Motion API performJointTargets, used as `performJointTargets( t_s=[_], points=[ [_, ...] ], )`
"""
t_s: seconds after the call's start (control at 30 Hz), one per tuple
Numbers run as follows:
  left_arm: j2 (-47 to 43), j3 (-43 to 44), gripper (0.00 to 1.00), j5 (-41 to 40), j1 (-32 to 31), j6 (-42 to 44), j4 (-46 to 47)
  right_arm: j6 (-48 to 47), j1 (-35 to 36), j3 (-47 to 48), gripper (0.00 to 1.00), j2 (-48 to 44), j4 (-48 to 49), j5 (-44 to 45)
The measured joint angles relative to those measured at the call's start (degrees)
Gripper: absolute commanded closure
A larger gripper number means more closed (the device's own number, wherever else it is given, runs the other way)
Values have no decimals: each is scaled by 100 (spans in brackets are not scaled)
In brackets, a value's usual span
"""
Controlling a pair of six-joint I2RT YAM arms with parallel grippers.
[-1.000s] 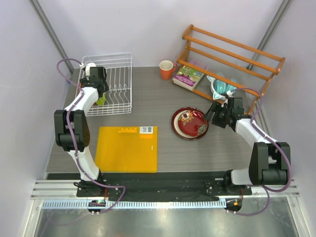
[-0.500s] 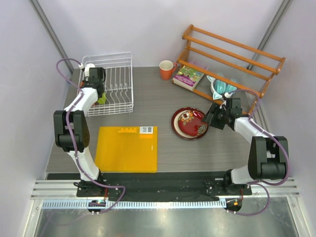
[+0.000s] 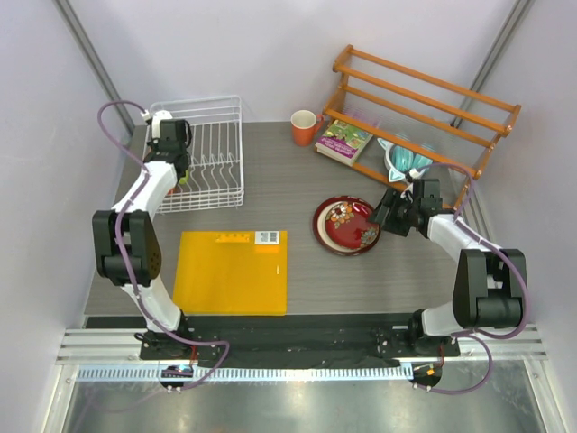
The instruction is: Unload the plates from the dish rack
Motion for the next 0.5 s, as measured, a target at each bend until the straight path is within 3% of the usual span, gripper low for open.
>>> performJointTargets(
  t_s=[0.3, 0.5],
  points=[
    [-535, 0, 100, -682, -319, 393, -52, -4, 11, -9, 34, -214, -22, 256],
    [-1204, -50, 100, -92, -535, -2, -463, 15, 26, -26, 30, -1093, 24, 282]
  ],
)
